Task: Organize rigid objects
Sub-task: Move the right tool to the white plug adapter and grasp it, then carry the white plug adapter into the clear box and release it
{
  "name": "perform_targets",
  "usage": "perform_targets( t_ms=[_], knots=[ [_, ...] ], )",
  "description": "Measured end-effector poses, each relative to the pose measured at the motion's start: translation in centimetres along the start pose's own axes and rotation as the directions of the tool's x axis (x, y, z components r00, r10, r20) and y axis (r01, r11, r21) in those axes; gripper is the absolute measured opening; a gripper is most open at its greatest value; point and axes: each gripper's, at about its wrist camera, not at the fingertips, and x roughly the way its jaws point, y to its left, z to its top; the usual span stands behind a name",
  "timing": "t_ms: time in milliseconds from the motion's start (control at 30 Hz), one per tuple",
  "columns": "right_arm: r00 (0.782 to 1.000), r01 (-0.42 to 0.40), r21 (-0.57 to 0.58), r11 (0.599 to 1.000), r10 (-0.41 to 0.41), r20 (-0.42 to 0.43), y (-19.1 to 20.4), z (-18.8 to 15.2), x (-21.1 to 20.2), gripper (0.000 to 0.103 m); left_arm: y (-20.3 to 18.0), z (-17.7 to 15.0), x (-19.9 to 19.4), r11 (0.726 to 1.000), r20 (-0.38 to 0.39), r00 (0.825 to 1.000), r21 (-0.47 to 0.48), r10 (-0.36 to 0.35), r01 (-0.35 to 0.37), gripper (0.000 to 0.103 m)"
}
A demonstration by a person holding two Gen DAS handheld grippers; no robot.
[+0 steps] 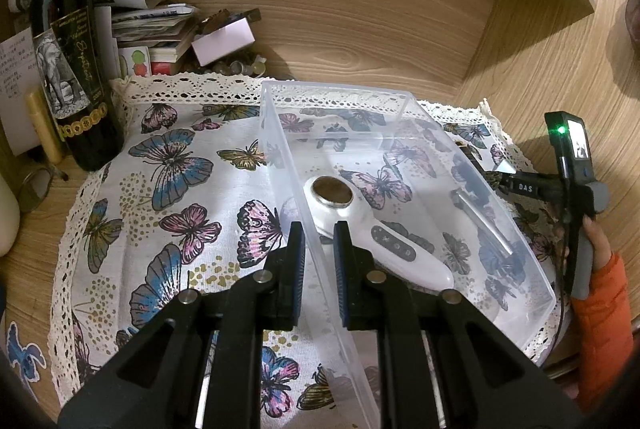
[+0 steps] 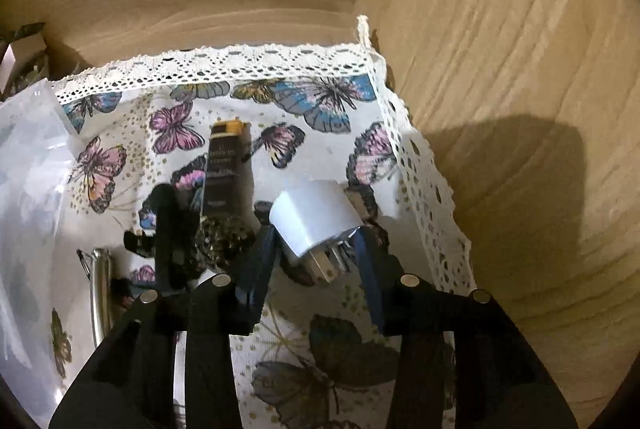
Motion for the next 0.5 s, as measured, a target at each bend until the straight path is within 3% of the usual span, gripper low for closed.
perform_targets(
  t_ms=[167, 267, 467, 500],
  knots=[
    [1.000, 0.017, -0.001, 1.000, -0.017, 0.003, -0.1, 0.1, 0.2, 0.037, 0.0, 0.0, 0.0, 1.000, -0.001, 1.000, 0.000, -0.002, 0.002, 0.014],
    [1.000, 0.008, -0.001, 1.000, -0.008, 0.016, -0.1, 0.8, 0.4, 0.017, 0.0, 0.0, 0.0, 1.000, -0.001, 1.000, 0.001, -0.002, 0.002, 0.014],
    [0.999, -0.010, -0.048, 0.999, 0.012, 0.034, 1.1, 0.4, -1.7, 0.015, 0.1, 0.0, 0.0, 1.000, -0.001, 1.000, 0.004, 0.000, 0.000, 0.014],
    [0.999, -0.015, -0.054, 0.998, 0.017, 0.032, 1.2, 0.1, -2.2, 0.019, 0.1, 0.0, 0.0, 1.000, -0.001, 1.000, 0.003, 0.000, 0.000, 0.014]
  ],
)
